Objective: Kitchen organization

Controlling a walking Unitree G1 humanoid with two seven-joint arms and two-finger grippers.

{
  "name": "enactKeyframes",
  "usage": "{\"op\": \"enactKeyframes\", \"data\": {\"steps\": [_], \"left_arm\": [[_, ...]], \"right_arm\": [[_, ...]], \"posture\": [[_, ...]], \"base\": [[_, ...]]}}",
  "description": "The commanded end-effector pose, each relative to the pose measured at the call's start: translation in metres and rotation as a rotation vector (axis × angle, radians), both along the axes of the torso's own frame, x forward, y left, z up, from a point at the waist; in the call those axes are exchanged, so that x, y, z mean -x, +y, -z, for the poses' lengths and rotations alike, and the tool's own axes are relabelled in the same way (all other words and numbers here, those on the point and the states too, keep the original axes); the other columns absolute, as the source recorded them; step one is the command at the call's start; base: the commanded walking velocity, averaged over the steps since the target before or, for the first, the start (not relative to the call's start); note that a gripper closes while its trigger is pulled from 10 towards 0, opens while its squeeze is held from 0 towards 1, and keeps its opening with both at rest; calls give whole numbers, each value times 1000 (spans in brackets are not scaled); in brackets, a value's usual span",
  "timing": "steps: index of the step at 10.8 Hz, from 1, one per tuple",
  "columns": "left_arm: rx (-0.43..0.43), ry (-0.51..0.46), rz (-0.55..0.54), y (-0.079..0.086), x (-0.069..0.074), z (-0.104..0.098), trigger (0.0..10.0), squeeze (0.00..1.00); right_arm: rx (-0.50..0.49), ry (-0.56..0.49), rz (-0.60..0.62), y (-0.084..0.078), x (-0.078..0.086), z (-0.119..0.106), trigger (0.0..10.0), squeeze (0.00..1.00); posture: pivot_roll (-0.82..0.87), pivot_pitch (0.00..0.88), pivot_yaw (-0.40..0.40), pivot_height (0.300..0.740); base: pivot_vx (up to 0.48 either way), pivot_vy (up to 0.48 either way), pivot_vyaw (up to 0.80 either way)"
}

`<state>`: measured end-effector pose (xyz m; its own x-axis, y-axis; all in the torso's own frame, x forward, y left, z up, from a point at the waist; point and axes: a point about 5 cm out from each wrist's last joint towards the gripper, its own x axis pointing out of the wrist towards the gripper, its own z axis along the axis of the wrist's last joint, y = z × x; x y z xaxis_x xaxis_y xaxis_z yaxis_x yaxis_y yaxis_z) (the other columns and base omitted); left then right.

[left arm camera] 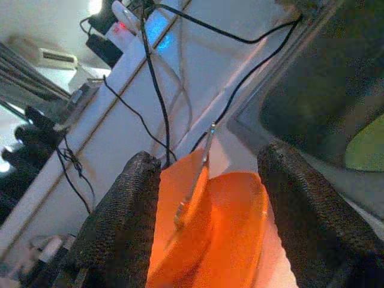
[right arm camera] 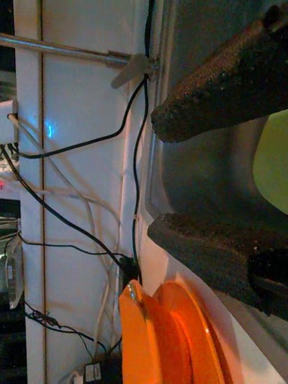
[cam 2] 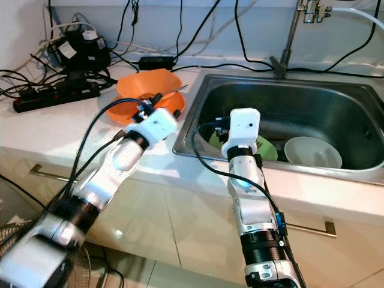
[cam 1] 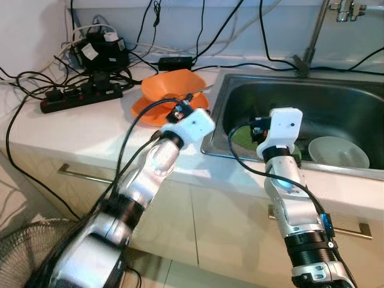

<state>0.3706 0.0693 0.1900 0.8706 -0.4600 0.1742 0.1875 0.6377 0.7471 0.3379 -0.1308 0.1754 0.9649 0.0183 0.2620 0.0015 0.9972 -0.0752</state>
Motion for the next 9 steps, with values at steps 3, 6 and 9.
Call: {"op": "enactKeyframes", "data": {"steps": [3,6,9], "left_arm": [[-117,-47,-24,0,-12,-4,10000,0],[-179,-39,-54,-1,-23,-5,10000,0],[-237,-16,-95,0,-29,-6,10000,0]], "right_arm": [[4,7,-2,0,-1,-2,10000,0],[13,17,-5,1,-2,-1,10000,0],[15,21,0,-1,-2,0,10000,0]], "posture": [[-3,26,107,740],[-16,15,116,740],[-24,6,122,740]], "base": [[0,0,0],[0,0,0],[0,0,0]]}}
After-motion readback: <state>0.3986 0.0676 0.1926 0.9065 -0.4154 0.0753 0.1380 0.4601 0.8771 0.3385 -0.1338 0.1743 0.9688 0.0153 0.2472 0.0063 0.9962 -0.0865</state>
